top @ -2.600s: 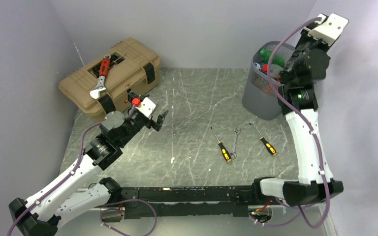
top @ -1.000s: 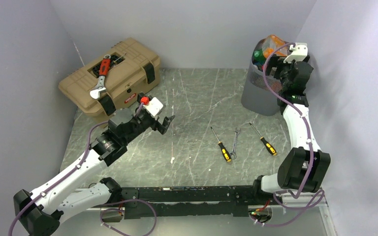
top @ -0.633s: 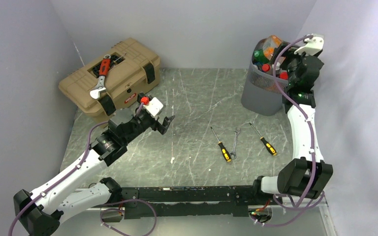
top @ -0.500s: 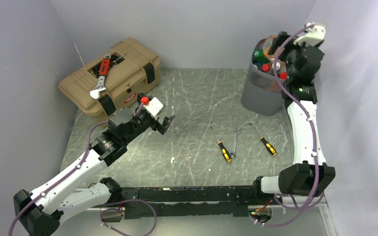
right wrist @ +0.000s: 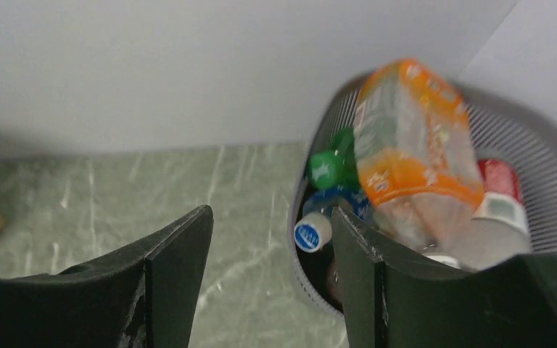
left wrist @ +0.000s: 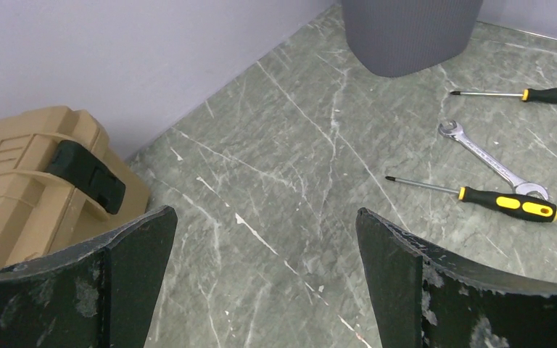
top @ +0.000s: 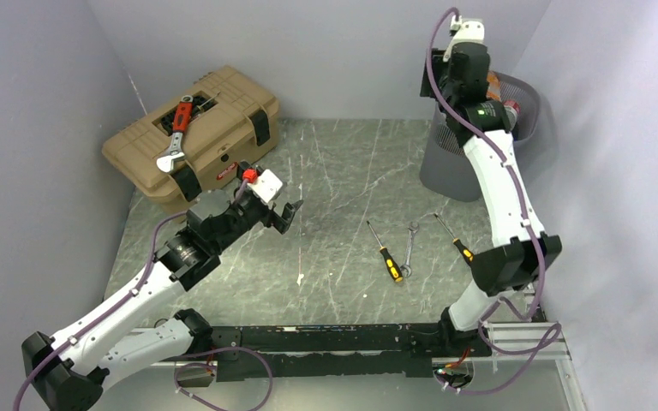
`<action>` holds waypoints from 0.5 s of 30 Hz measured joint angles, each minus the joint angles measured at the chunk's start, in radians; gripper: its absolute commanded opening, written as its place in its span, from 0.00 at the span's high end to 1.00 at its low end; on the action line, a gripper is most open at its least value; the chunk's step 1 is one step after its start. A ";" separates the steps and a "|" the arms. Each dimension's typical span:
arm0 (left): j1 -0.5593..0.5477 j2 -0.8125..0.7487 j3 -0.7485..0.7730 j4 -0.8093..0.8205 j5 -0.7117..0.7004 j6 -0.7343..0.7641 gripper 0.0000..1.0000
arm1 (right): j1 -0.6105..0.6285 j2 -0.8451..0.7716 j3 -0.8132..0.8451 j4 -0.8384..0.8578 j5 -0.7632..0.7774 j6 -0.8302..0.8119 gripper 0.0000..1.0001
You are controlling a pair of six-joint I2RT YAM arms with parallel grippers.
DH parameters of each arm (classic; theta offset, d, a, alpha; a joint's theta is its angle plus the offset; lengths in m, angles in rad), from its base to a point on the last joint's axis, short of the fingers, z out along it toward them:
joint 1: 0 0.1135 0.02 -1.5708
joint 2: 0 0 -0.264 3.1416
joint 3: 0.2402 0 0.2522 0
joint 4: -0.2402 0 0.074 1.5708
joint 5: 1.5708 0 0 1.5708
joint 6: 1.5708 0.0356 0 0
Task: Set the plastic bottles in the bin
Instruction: Move the trash bin to the center of the board.
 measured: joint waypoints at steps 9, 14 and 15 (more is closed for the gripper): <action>0.000 -0.018 0.000 0.001 -0.034 0.000 0.00 | 0.026 0.110 0.043 -0.197 0.018 0.023 0.30; 0.000 -0.018 0.000 0.001 -0.031 0.000 0.01 | 0.037 0.110 0.073 -0.209 0.033 0.022 0.35; 0.000 -0.018 0.000 0.000 -0.031 0.000 0.01 | 0.037 0.110 0.076 -0.210 0.038 0.022 0.36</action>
